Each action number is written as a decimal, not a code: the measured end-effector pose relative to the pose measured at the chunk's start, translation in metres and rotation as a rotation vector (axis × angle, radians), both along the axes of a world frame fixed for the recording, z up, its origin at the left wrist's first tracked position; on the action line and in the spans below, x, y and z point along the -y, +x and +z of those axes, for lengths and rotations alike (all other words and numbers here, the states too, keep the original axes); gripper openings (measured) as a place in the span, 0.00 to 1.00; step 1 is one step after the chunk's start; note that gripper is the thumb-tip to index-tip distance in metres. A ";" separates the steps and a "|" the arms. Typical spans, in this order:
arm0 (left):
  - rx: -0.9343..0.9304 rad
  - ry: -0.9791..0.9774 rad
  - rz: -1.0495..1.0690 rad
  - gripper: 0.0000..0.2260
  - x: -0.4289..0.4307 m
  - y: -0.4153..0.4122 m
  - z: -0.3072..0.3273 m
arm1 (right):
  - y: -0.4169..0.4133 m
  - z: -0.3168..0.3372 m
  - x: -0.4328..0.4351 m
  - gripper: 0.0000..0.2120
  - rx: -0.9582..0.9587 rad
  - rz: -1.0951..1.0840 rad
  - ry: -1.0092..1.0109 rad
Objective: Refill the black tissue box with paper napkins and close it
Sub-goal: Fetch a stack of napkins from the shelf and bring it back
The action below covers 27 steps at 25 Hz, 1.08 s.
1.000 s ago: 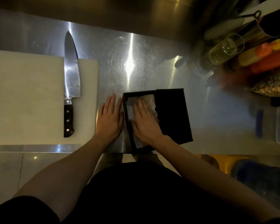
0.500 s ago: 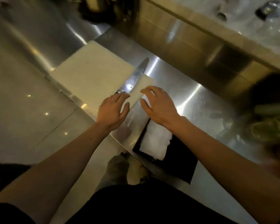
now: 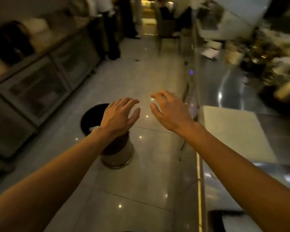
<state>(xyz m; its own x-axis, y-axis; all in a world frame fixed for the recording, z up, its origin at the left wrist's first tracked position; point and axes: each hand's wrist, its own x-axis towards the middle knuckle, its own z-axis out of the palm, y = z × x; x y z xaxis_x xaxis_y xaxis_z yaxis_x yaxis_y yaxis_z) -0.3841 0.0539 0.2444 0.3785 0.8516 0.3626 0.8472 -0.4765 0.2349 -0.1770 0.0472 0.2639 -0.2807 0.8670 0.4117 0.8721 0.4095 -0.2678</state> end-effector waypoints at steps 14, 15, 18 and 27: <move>-0.007 0.139 0.836 0.20 0.225 -0.434 0.068 | -0.499 0.069 0.062 0.20 -0.071 0.881 0.006; -0.016 0.139 0.870 0.21 0.239 -0.455 0.072 | -0.526 0.072 0.071 0.20 -0.076 0.915 0.004; -0.027 0.168 0.997 0.21 0.275 -0.518 0.086 | -0.610 0.086 0.091 0.20 -0.097 1.040 0.018; -0.014 0.259 1.220 0.22 0.263 -0.699 0.131 | -0.830 0.122 0.066 0.19 -0.215 1.290 0.007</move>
<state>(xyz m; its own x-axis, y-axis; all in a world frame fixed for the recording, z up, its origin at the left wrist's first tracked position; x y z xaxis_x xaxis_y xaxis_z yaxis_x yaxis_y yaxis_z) -1.0827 -0.2089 0.3756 -0.6030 0.5536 0.5744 0.7704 0.5911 0.2390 -1.0071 -0.0188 0.3859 -0.8315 0.0227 0.5551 -0.2062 0.9152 -0.3463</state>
